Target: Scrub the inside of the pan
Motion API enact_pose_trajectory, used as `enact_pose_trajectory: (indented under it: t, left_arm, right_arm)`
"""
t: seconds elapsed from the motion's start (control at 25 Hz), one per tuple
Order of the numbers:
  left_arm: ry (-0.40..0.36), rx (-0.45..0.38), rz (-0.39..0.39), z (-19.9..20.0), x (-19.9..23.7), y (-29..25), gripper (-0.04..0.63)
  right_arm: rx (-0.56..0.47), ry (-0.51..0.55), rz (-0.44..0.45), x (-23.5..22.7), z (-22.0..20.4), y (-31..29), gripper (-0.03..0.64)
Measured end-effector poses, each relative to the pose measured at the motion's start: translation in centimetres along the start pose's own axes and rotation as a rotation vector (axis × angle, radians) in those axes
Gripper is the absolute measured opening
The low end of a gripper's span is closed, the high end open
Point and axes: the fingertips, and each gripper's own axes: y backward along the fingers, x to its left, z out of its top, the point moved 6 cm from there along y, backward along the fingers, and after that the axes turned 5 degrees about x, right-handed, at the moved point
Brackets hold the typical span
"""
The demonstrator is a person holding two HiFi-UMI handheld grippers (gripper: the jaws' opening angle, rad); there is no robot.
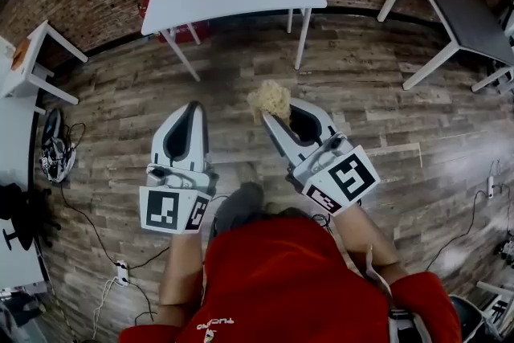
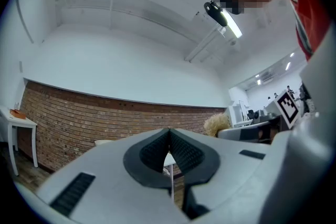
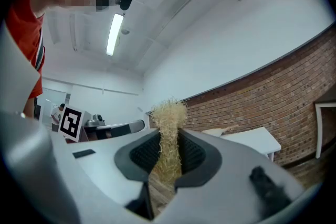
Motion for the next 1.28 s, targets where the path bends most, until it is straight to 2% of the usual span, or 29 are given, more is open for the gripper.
enact_pose_trajectory:
  t: [0.24, 0.52, 0.92, 1.28]
  left_arm:
    - [0.010, -0.011, 0.015, -1.1, 2.0, -2.6, 0.014]
    - [0.006, -0.017, 0.003, -2.0, 6.1, -8.2, 0.014]
    - [0.005, -0.008, 0.007, -2.7, 17.1, -18.7, 0.014]
    - [0.002, -0.006, -0.035, -2.7, 25.5, -28.8, 0.014]
  right_arm:
    - [0.011, 0.021, -0.009, -2.5, -0.5, -2.1, 0.087]
    - [0.020, 0.034, -0.021, -6.8, -0.5, -7.2, 0.087]
    - [0.022, 0.025, -0.059, -14.2, 0.7, -19.1, 0.087]
    - [0.019, 0.034, -0.102, -21.8, 1.8, -28.4, 0.087]
